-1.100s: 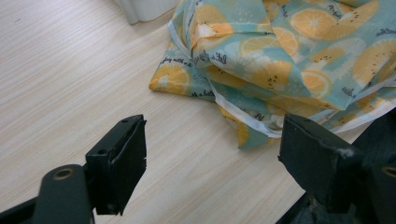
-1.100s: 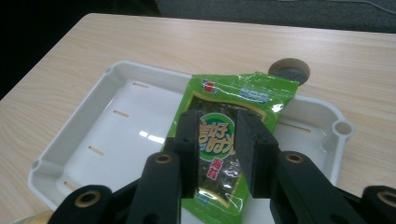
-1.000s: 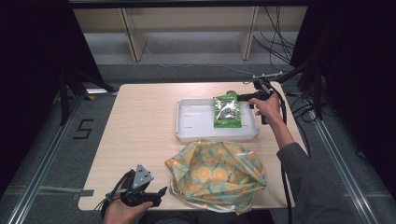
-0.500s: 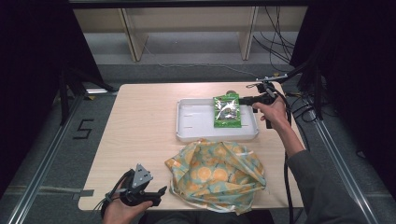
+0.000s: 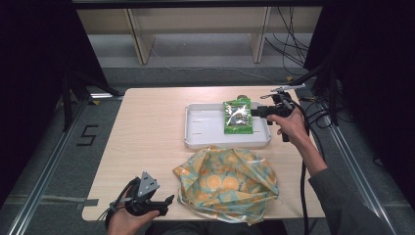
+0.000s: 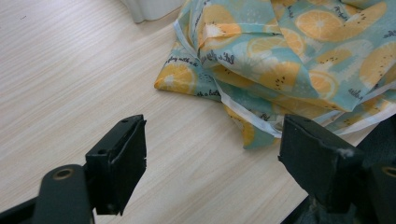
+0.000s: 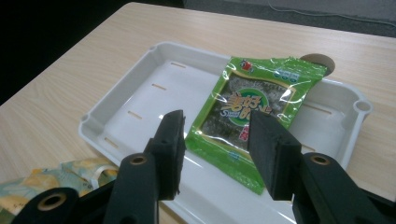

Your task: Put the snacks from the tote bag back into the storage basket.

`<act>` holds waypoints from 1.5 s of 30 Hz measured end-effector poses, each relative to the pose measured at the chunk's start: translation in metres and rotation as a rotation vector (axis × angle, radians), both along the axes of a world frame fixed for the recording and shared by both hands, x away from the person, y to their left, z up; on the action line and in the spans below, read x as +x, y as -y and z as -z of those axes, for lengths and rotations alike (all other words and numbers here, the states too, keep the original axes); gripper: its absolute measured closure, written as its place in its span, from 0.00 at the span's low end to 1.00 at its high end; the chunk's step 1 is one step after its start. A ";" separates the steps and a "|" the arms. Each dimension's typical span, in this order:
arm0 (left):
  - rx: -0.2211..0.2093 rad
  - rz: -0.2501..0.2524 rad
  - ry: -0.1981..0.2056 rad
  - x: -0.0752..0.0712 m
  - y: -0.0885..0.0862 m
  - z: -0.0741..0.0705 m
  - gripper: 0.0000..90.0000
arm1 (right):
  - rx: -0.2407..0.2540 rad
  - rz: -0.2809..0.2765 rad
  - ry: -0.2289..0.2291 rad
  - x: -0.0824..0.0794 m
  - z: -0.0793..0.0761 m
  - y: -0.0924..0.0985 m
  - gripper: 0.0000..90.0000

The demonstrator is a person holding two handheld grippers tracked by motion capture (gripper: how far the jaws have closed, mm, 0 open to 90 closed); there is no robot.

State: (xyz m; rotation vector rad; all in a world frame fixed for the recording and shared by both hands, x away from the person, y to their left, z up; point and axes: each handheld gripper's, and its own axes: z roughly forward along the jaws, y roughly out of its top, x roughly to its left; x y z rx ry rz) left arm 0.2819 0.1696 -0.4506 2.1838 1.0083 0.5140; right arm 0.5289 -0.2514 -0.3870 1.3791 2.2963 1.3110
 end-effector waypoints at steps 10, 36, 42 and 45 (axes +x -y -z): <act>-0.002 -0.003 -0.001 0.000 0.000 0.000 0.25 | 0.002 -0.017 0.016 -0.022 0.006 0.006 0.61; -0.014 -0.010 -0.002 0.000 0.001 0.001 0.25 | -0.015 -0.018 0.025 -0.063 0.020 0.036 0.52; 0.002 -0.024 0.007 0.000 0.001 0.001 0.25 | -0.025 -0.023 0.035 -0.072 0.022 0.038 0.50; -0.013 -0.013 -0.002 -0.001 0.001 0.000 0.25 | -0.010 -0.020 0.030 -0.077 0.025 0.041 0.47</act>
